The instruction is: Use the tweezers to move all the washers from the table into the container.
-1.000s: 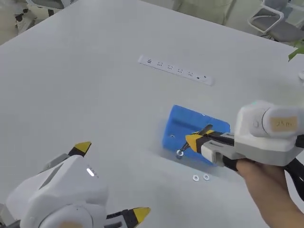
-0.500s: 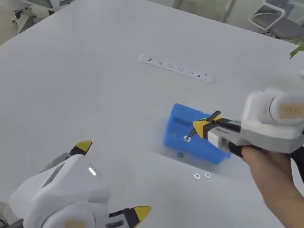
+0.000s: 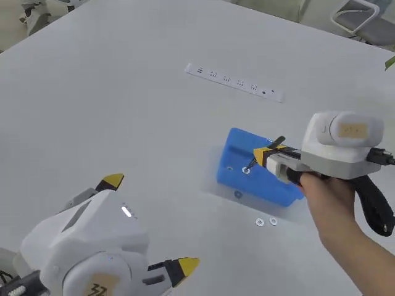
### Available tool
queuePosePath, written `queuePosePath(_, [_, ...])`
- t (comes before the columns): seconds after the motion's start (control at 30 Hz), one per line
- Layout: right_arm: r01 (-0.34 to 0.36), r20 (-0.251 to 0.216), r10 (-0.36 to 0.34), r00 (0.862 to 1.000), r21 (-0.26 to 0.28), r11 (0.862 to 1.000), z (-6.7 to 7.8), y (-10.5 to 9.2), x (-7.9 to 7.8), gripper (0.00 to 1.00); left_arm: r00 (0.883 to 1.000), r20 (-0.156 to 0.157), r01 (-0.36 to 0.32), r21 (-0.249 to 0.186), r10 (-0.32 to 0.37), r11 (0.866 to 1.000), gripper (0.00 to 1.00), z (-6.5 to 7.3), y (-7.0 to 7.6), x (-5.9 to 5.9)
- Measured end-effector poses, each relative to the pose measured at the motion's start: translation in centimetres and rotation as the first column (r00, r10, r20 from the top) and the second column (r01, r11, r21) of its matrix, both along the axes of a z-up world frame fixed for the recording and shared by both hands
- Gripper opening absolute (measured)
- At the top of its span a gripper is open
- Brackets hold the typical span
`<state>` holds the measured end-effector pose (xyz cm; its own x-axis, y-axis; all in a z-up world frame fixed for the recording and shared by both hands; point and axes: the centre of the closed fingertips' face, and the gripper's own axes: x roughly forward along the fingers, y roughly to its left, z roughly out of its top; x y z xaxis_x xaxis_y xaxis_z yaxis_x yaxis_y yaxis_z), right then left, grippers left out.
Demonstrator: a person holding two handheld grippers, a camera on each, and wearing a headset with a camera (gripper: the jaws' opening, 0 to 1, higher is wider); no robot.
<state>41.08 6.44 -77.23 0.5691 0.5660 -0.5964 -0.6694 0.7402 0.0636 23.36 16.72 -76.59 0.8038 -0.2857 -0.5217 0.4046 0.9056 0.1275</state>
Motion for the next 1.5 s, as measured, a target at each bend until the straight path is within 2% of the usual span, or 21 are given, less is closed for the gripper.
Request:
queuePosePath(0.1, [-0.008,0.001,0.008,1.000,-0.021,1.000,-0.7,0.2,0.1,0.04,1.000,0.003,-0.004,-0.005,0.004,1.000,0.98,0.1,0.0,0.0])
queuePosePath(0.2, [-0.034,0.023,0.035,0.999,-0.077,0.996,-1.6,0.5,0.1,0.04,1.000,0.002,-0.005,-0.008,0.005,1.000,0.98,0.1,0.1,0.0])
queuePosePath(0.47, [-0.041,0.013,0.042,0.999,-0.089,0.995,-2.4,1.6,-0.6,0.04,1.000,0.000,-0.006,-0.004,0.006,1.000,0.97,0.1,0.1,-0.1])
queuePosePath(0.7, [-0.025,-0.009,0.024,1.000,-0.071,0.997,-3.4,1.5,0.1,0.04,1.000,-0.003,-0.006,0.000,0.006,1.000,0.97,0.0,0.1,-0.1])
queuePosePath(0.93, [-0.029,0.012,0.030,0.999,-0.077,0.997,-3.4,1.5,0.0,0.04,1.000,-0.005,-0.006,0.002,0.006,1.000,0.96,-0.1,0.1,0.0])
queuePosePath(1.0, [-0.031,0.019,0.032,0.999,-0.077,0.997,-3.2,1.6,-0.4,0.04,1.000,-0.004,-0.006,0.001,0.006,1.000,0.96,-0.1,0.1,0.0])
queuePosePath(1.17, [-0.021,0.004,0.021,1.000,-0.075,0.997,-3.0,1.4,-0.6,0.05,1.000,0.000,-0.009,-0.003,0.009,1.000,0.96,-0.1,0.2,0.0])
queuePosePath(1.3, [-0.011,0.020,0.012,1.000,-0.062,0.998,-1.8,1.1,-1.1,0.05,1.000,-0.001,-0.008,0.000,0.008,1.000,0.96,-0.1,0.2,0.0])
queuePosePath(1.5, [-0.010,0.029,0.010,1.000,-0.013,1.000,0.2,0.3,-1.6,0.05,1.000,0.002,-0.005,-0.001,0.005,1.000,0.96,0.0,0.1,0.0])
